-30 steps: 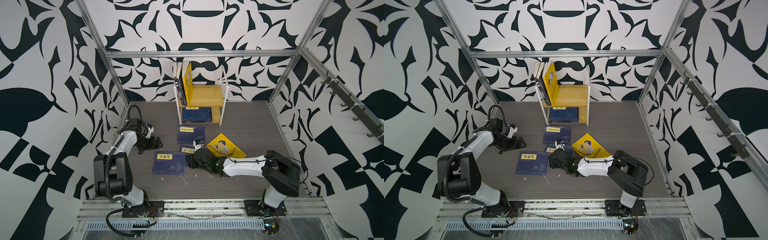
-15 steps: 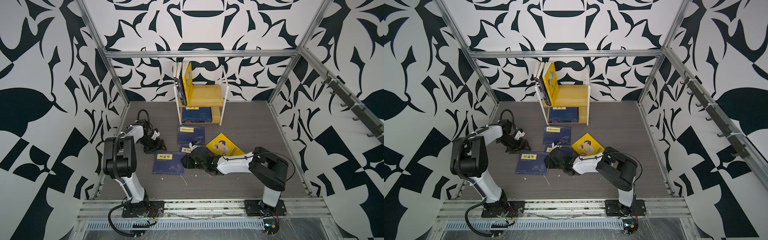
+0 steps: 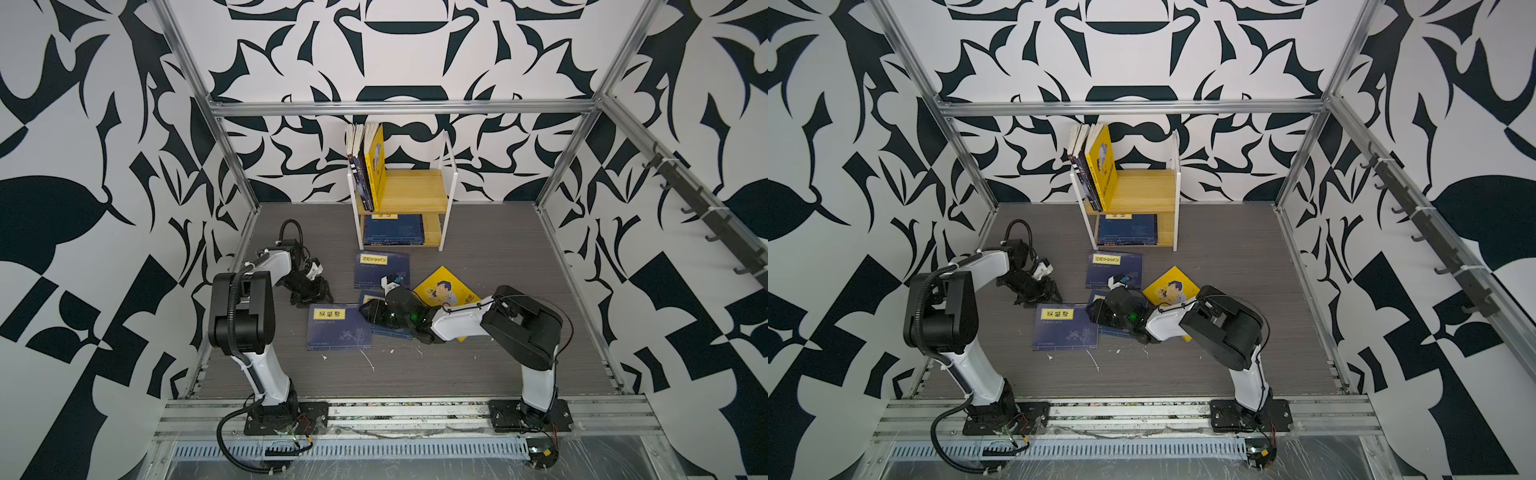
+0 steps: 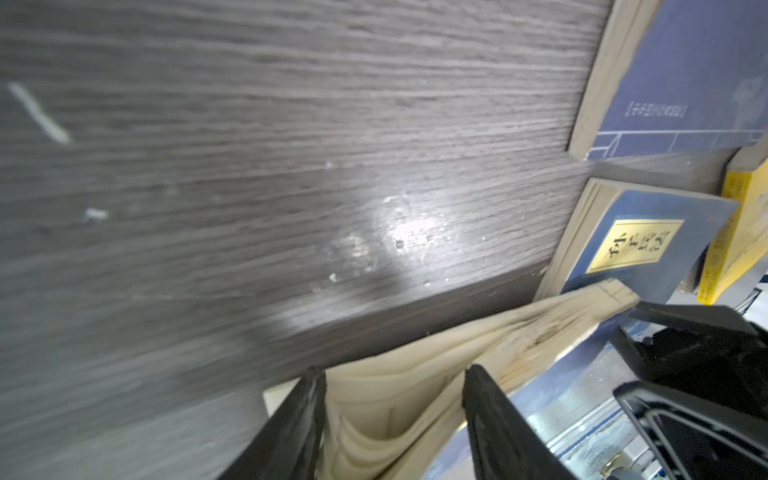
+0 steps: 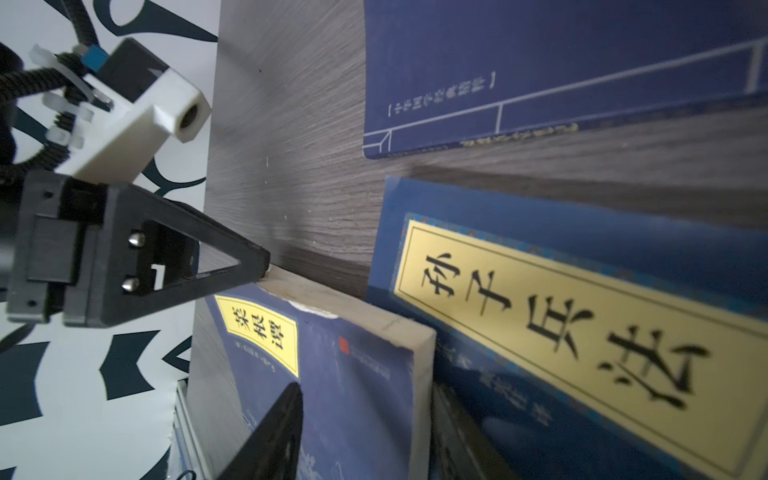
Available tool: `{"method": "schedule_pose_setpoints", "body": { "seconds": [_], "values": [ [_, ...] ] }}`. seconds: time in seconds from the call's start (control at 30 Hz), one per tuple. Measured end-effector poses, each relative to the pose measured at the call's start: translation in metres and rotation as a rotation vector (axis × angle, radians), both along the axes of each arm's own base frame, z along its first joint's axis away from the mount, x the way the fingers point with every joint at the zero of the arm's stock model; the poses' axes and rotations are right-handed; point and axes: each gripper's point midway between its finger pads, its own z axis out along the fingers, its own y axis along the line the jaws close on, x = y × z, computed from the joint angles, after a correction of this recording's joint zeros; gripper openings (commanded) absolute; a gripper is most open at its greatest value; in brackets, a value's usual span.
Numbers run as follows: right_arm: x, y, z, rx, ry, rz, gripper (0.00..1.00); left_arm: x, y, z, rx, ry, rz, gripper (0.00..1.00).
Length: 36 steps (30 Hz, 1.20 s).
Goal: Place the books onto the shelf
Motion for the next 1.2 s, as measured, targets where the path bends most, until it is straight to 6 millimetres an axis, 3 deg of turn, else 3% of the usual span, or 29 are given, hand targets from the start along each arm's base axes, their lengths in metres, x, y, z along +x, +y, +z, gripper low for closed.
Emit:
{"method": "schedule_pose_setpoints", "body": {
  "seconds": [0.37,0.57,0.63,0.73,0.83,1.03,1.2],
  "values": [
    [0.002,0.012,0.011,0.151,0.042,-0.002,0.36,-0.003,-0.014,0.003,-0.046,0.011,-0.008,0.38],
    [0.003,0.009,0.009,0.154,0.042,-0.011,0.39,-0.003,-0.018,0.007,-0.069,0.002,-0.023,0.62],
    [0.002,0.005,0.007,0.138,0.040,-0.012,0.40,-0.003,-0.016,0.007,-0.061,-0.012,-0.044,0.75],
    [0.000,-0.002,0.005,0.096,0.031,-0.008,0.42,-0.004,-0.014,0.007,-0.030,-0.040,-0.109,0.84],
    [-0.003,-0.011,0.010,0.050,0.002,0.002,0.43,-0.001,-0.010,0.009,0.016,-0.079,-0.200,0.99],
    [-0.020,-0.023,0.040,-0.088,-0.202,0.107,0.51,-0.004,-0.020,0.013,0.071,-0.144,-0.395,1.00],
    [-0.071,-0.001,0.059,-0.248,-0.540,0.343,0.54,-0.012,-0.025,0.008,0.090,-0.145,-0.480,1.00]
  ]
}}
